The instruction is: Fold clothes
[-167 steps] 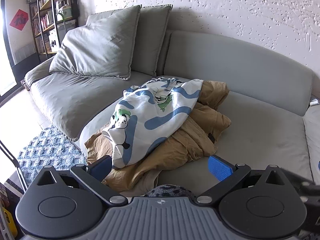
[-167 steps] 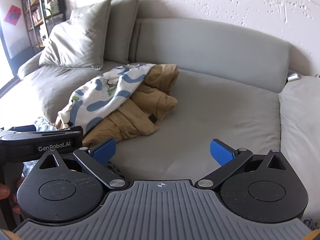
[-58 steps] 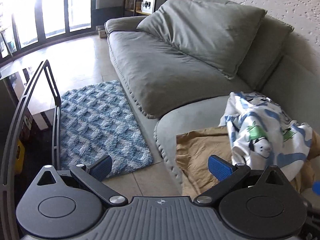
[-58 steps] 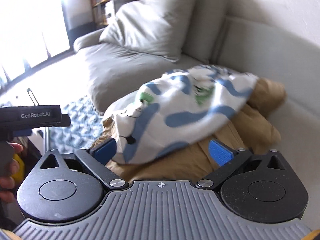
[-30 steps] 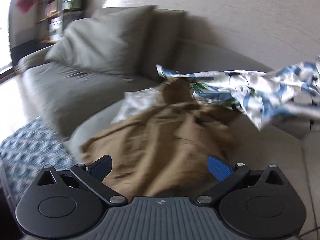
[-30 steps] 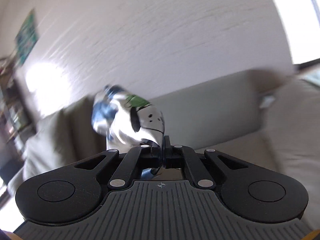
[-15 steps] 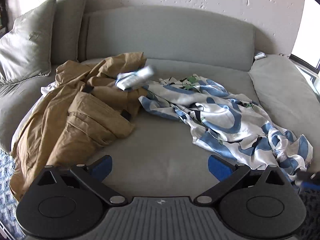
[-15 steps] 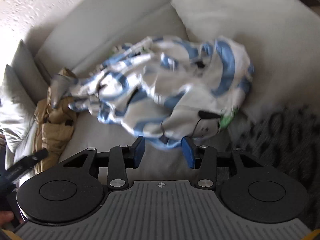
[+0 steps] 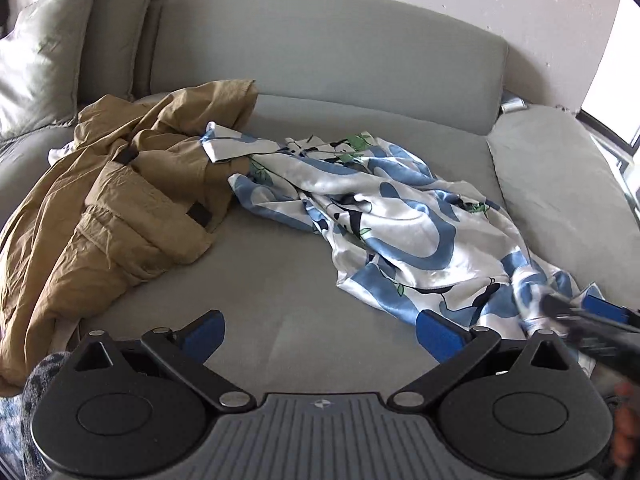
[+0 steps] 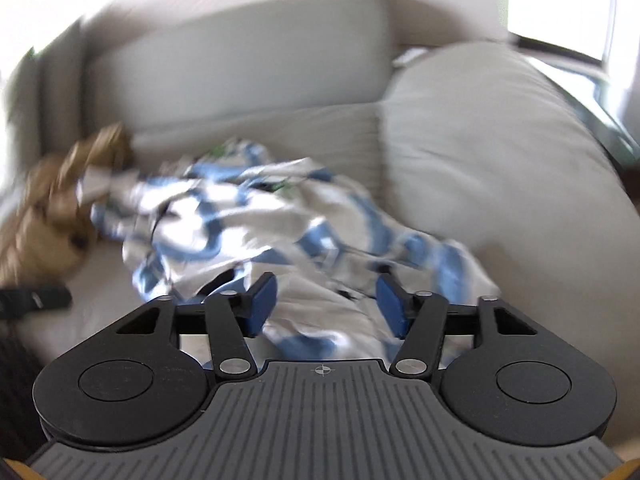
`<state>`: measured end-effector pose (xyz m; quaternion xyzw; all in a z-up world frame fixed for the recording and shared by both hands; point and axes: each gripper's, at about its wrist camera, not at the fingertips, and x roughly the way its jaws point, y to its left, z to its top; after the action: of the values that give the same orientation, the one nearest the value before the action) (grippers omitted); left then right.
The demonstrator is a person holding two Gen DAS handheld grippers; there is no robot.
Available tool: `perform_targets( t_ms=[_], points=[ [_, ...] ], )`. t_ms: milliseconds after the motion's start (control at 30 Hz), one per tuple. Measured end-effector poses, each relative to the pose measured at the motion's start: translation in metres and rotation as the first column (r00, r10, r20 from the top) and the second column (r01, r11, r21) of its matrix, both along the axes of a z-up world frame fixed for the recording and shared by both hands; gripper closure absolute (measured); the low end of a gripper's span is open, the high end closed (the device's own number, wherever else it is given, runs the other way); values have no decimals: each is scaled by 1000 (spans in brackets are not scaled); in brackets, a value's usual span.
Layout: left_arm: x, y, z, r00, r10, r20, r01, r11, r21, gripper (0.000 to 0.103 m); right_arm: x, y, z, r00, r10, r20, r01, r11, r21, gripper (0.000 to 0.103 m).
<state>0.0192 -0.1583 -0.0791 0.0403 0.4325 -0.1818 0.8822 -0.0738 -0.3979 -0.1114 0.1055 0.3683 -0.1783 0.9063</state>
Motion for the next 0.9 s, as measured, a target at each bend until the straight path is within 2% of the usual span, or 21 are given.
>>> perform_targets(
  t_ms=[33, 100, 133, 200, 267, 333, 367, 400, 433, 467, 500, 533, 567, 600, 633, 667, 700, 767, 800, 833, 900],
  points=[
    [1, 3, -1, 1000, 10, -4, -10, 1000, 8, 1, 10, 3, -4, 999, 30, -14, -30, 999, -40, 25],
    [3, 9, -3, 1000, 30, -2, -30, 999, 25, 1, 21, 10, -11, 995, 85, -45, -88, 993, -83, 26],
    [4, 12, -4, 999, 41, 3, -41, 999, 34, 1, 25, 14, -14, 992, 112, -61, -117, 988, -99, 44],
    [7, 19, -5, 998, 64, 13, -64, 997, 49, 3, 41, 14, -14, 989, 126, -83, -133, 987, -88, 99],
    [10, 25, 3, 995, 90, 46, -93, 995, 47, 5, 63, 5, 4, 996, 79, -44, -82, 992, -92, 101],
    [10, 35, 20, 989, 105, 106, -108, 994, 18, 5, 76, -3, 68, 989, 23, 143, -4, 990, -138, 102],
    [11, 41, 28, 984, 116, 133, -117, 993, -4, 4, 74, -5, 111, 961, 9, 275, 32, 989, -143, 102],
    [12, 47, 36, 979, 131, 154, -128, 991, -25, 4, 62, -3, 152, 912, 0, 411, 65, 987, -145, 102],
    [12, 53, 43, 975, 145, 169, -139, 989, -45, 4, 42, 2, 191, 838, -2, 546, 97, 985, -145, 102],
    [12, 58, 49, 972, 157, 172, -148, 987, -62, 3, 22, 8, 230, 744, -2, 668, 129, 982, -140, 102],
    [12, 63, 53, 972, 164, 169, -153, 985, -79, 3, 3, 14, 258, 667, 3, 745, 149, 979, -138, 102],
    [13, 67, 56, 973, 165, 163, -152, 984, -94, 3, -17, 21, 274, 613, 13, 790, 160, 977, -140, 102],
    [12, 70, 57, 974, 161, 158, -146, 984, -102, 2, -33, 29, 284, 577, 21, 817, 167, 976, -143, 102],
    [11, 72, 55, 976, 153, 154, -139, 985, -101, 2, -45, 36, 283, 573, 27, 819, 164, 976, -147, 102],
    [9, 73, 54, 978, 145, 149, -132, 986, -97, 2, -51, 43, 272, 605, 33, 795, 144, 978, -150, 102],
    [8, 73, 51, 981, 135, 140, -123, 989, -87, 2, -53, 50, 255, 657, 39, 753, 115, 982, -151, 102],
    [7, 73, 46, 984, 122, 130, -113, 991, -76, 2, -52, 55, 233, 722, 46, 690, 72, 987, -141, 102],
    [6, 76, 36, 989, 102, 106, -97, 994, -52, 2, -40, 64, 167, 882, 59, 468, -34, 998, -61, 102],
    [6, 77, 31, 990, 100, 95, -96, 995, -38, 2, -36, 68, 131, 938, 68, 340, -75, 997, 6, 102],
    [5, 78, 26, 992, 98, 85, -96, 995, -26, 2, -33, 72, 92, 974, 81, 211, -101, 991, 87, 102],
    [4, 80, 19, 993, 103, 61, -102, 995, -16, 2, -36, 77, 31, 993, 117, 7, -116, 969, 217, 101]
  ],
)
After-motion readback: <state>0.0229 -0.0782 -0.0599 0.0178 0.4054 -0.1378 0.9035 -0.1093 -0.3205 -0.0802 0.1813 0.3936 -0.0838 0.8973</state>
